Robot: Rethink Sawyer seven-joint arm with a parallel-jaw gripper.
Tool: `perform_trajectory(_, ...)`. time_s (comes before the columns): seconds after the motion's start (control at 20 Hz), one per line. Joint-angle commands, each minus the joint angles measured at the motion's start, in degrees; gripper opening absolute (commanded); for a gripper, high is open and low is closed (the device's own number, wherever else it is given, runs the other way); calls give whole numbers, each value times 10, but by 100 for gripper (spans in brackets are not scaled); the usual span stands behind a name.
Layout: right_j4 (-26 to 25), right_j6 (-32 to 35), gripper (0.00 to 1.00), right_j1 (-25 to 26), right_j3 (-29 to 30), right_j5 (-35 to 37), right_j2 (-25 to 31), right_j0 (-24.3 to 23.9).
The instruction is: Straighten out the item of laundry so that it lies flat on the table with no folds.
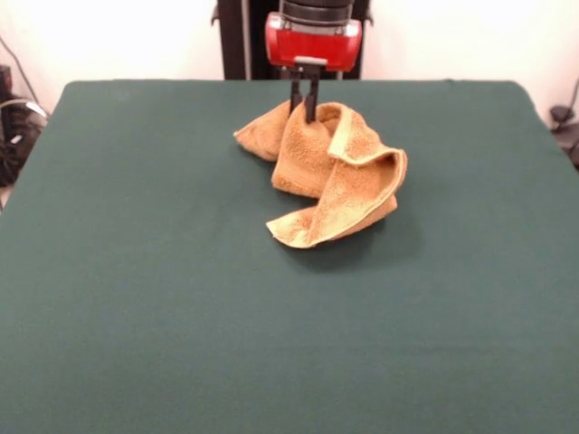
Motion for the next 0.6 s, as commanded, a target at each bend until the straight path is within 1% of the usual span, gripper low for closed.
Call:
perform_trajectory(0.05,-14,76,0,30,-24,-4,55,9)
perform_trajectory(0.2,-5,75,0,32,-38,16,51,16)
perform_trajectory(0.45,20,70,0,31,-83,95,40,35)
perform_trajectory(0.6,22,72,0,35,-95,108,38,35)
